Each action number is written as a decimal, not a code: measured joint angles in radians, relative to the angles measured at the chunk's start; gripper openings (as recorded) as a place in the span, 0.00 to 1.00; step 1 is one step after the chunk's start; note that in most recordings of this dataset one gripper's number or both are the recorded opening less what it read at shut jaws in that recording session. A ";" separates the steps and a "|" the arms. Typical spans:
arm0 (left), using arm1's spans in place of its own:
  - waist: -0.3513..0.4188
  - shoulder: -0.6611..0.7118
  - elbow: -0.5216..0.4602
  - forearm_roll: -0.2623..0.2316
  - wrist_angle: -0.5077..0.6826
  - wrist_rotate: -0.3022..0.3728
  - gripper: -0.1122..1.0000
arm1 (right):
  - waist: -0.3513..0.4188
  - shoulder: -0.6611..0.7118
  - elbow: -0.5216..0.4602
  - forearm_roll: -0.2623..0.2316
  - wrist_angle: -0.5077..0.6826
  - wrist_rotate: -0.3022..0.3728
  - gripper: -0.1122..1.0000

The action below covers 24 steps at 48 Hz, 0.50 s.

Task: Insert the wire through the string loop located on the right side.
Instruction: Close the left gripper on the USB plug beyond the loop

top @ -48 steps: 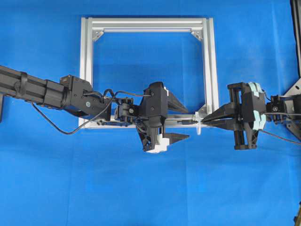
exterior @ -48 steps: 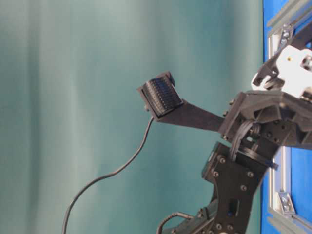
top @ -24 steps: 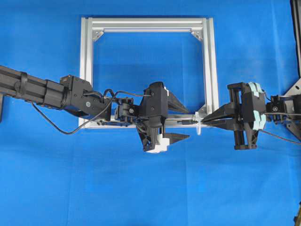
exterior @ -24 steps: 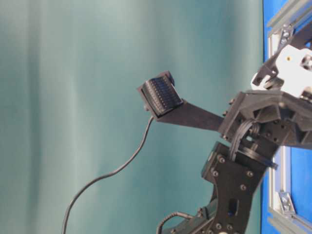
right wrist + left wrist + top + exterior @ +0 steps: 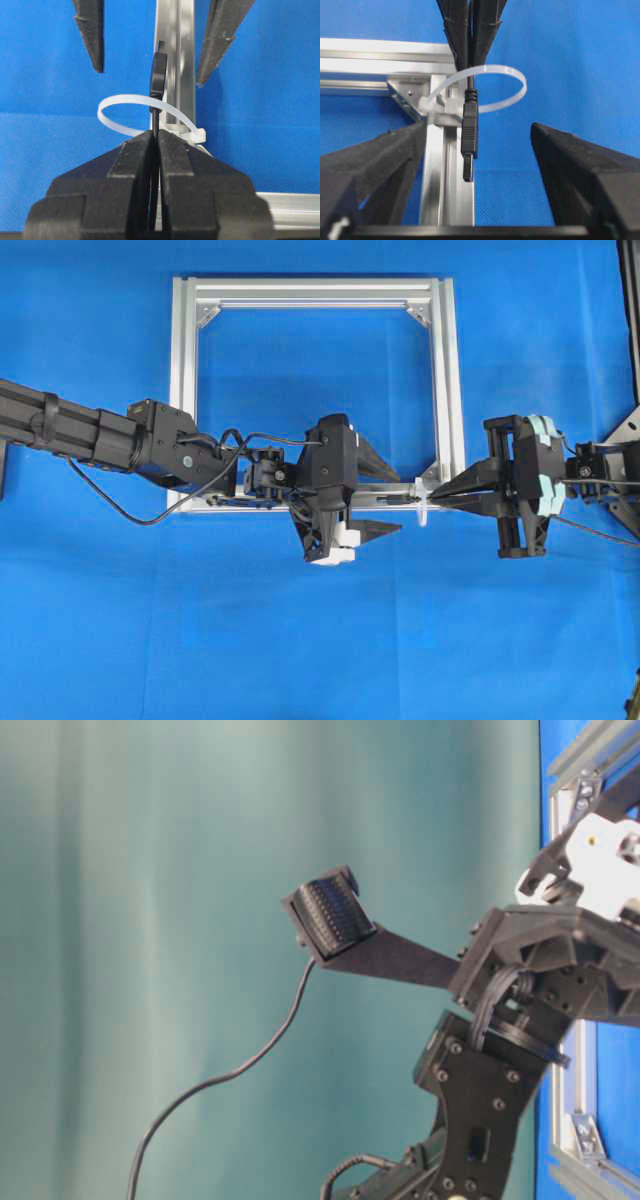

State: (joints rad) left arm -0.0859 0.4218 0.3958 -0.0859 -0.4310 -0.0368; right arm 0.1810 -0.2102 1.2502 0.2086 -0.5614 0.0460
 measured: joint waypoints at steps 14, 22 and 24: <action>0.005 0.005 -0.015 0.000 0.026 0.008 0.17 | 0.000 0.000 0.000 -0.005 0.000 -0.002 0.07; 0.006 0.006 -0.015 0.000 0.026 0.008 0.17 | 0.000 0.000 0.000 -0.012 0.000 0.000 0.07; 0.006 0.006 -0.017 0.000 0.026 0.008 0.17 | 0.000 0.000 0.000 -0.014 0.000 0.000 0.09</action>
State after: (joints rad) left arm -0.0798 0.4280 0.3789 -0.0859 -0.4050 -0.0291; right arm 0.1810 -0.2102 1.2502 0.1948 -0.5614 0.0460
